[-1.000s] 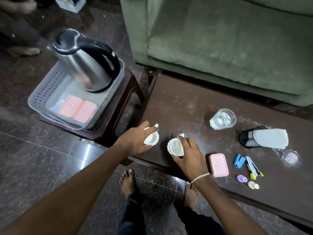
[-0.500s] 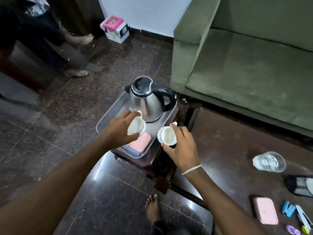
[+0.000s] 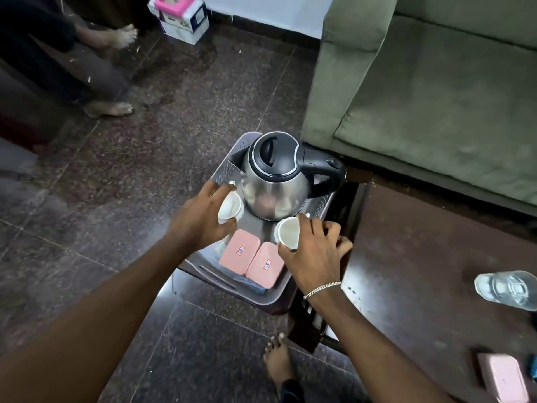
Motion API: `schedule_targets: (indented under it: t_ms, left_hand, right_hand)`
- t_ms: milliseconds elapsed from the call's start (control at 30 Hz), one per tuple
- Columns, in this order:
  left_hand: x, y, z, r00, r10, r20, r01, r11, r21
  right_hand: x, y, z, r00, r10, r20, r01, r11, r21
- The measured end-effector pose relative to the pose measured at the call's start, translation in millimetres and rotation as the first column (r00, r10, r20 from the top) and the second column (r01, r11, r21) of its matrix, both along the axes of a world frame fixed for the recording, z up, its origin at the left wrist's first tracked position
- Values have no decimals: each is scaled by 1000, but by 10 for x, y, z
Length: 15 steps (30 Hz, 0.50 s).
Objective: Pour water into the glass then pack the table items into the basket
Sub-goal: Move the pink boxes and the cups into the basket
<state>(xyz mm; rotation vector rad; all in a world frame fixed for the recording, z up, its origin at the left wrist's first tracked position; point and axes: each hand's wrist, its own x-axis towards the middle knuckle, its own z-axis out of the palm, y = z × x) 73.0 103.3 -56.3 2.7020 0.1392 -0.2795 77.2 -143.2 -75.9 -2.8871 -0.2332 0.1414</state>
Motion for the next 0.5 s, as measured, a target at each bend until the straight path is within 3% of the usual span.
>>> schedule_targets:
  t_ms: [167, 500]
  left_hand:
    - [125, 107, -195, 997, -66, -33, 67, 998, 16]
    - [117, 89, -381, 993, -98, 63, 97, 995, 15]
  right_hand:
    - [25, 90, -114, 999, -32, -9, 31, 998, -52]
    - [-22, 108, -220, 998, -65, -21, 64, 997, -41]
